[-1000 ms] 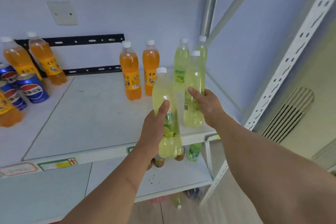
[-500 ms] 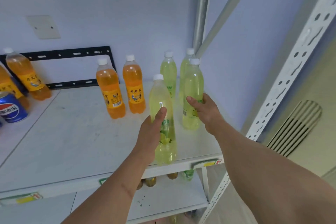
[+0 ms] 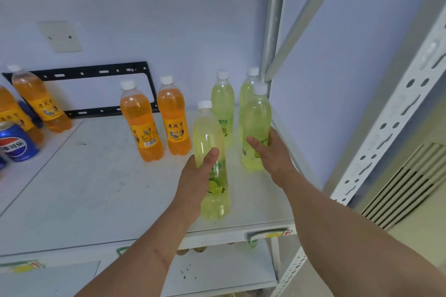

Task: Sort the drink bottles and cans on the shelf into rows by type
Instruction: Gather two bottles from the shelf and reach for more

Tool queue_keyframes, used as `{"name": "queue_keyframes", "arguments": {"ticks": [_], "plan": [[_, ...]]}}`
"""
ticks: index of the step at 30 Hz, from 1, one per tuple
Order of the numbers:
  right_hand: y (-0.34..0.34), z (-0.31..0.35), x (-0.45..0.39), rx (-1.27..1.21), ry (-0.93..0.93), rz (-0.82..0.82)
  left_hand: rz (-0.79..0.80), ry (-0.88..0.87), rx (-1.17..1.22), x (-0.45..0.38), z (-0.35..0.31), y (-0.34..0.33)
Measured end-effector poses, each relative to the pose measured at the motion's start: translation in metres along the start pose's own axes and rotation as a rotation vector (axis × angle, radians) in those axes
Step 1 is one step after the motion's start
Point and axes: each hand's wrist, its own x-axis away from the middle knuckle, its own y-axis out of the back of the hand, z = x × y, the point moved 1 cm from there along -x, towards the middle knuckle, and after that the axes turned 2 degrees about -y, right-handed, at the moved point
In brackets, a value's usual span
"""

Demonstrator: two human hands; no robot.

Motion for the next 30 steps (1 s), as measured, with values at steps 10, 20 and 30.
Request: {"name": "queue_keyframes", "arguments": {"ticks": [10, 20, 30], "plan": [[0.018, -0.010, 0.035, 0.670, -0.286, 0.023, 0.026, -0.115, 0.004, -0.017, -0.010, -0.011], [0.019, -0.016, 0.060, 1.501, 0.174, 0.212, 0.049, -0.177, -0.177, -0.051, -0.004, -0.012], [0.011, -0.039, 0.065, 1.369, 0.147, 0.178, 0.135, -0.212, -0.163, -0.082, 0.001, -0.015]]}}
